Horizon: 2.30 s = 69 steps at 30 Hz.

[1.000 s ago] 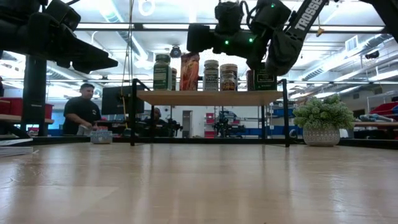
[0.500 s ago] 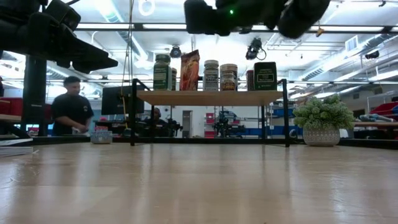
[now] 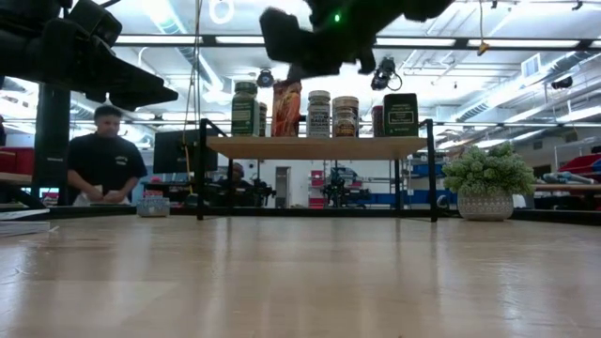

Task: Shelf spices
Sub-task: Put the orange bag seasoning on the shelf

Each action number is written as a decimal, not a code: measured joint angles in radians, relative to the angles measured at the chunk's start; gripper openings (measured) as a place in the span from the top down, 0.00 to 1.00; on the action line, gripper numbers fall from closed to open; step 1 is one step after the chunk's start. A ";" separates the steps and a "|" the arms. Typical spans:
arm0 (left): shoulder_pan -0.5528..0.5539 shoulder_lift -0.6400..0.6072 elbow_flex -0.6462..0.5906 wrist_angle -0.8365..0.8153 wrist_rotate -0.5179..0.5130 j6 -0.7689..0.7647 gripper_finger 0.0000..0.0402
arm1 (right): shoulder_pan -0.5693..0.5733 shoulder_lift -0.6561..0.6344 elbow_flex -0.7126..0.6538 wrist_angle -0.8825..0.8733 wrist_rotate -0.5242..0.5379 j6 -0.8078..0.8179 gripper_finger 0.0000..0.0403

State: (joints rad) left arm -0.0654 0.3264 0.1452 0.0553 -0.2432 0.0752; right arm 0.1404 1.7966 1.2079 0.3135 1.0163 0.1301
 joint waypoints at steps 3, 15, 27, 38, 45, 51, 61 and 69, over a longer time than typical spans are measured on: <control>0.000 0.000 0.000 0.000 0.000 0.000 0.18 | -0.019 0.000 -0.001 -0.069 -0.018 0.088 1.00; 0.000 0.000 0.000 0.001 0.000 -0.001 0.18 | -0.131 0.000 -0.001 -0.099 -0.247 0.176 1.00; 0.000 0.000 0.000 0.002 -0.006 0.048 0.18 | 0.065 0.057 0.023 -0.103 -0.086 0.263 1.00; 0.000 0.000 0.000 0.021 -0.028 0.052 0.18 | 0.062 0.376 0.309 -0.097 0.024 0.253 1.00; 0.000 0.000 0.000 0.012 -0.027 0.052 0.18 | -0.011 0.366 0.299 -0.100 0.075 0.251 1.00; 0.000 0.000 0.000 0.004 -0.026 0.052 0.18 | -0.047 0.359 0.299 -0.087 0.142 0.214 1.00; 0.000 0.000 0.000 -0.022 -0.033 0.075 0.18 | -0.059 0.328 0.299 -0.057 0.311 0.075 1.00; 0.000 0.000 0.000 -0.024 -0.033 0.076 0.18 | -0.136 0.328 0.299 -0.064 0.304 -0.011 1.00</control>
State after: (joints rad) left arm -0.0654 0.3265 0.1455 0.0311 -0.2764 0.1513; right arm 0.0043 2.1250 1.5070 0.2491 1.3205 0.1190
